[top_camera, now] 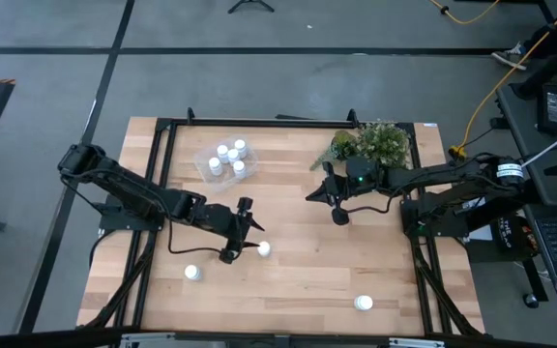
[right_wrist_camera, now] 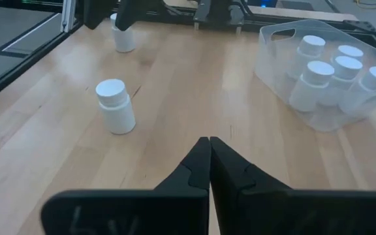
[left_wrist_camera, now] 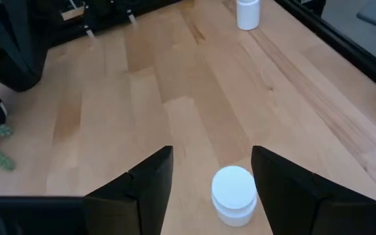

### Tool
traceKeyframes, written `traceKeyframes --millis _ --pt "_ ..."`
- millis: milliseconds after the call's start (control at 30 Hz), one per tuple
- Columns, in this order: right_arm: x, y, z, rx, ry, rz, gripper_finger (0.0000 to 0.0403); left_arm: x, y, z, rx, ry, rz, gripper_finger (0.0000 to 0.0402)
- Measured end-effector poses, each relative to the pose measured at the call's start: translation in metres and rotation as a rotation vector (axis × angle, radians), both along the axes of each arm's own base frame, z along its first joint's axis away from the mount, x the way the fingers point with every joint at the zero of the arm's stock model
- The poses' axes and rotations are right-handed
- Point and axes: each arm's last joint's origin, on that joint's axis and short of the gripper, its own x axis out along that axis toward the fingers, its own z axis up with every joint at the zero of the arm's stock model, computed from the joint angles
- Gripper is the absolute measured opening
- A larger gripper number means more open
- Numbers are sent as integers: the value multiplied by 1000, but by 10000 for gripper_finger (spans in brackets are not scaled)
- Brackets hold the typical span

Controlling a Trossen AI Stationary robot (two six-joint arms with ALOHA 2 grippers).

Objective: Pick and place pill bottles into a basket
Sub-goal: Put the white medicine bottle into the transparent bin

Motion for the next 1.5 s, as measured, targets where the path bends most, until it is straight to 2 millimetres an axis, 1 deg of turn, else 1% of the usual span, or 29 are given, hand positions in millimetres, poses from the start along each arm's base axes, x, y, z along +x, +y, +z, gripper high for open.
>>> traceKeyframes --millis 300,567,667,833,1167,1267,1367,1500 --pt "0 0 0 2 1 -1 4 0 1 -1 19 4 14 207" --pt "0 0 0 1 1 0 6 0 0 -1 51 -1 -1 250" --pt "0 0 0 1 1 0 6 0 0 -1 47 -1 2 259" --pt "0 0 0 1 0 0 7 -1 0 -1 -124 34 90 257" --pt "0 0 0 2 1 -1 7 -2 -1 -2 -141 52 73 255" --pt "0 0 0 1 1 0 7 2 -3 -5 -145 70 59 255" --pt "0 0 0 1 1 0 7 13 -7 -4 -133 117 48 255" --pt "0 0 0 3 5 0 7 28 -12 -8 -104 228 15 255"
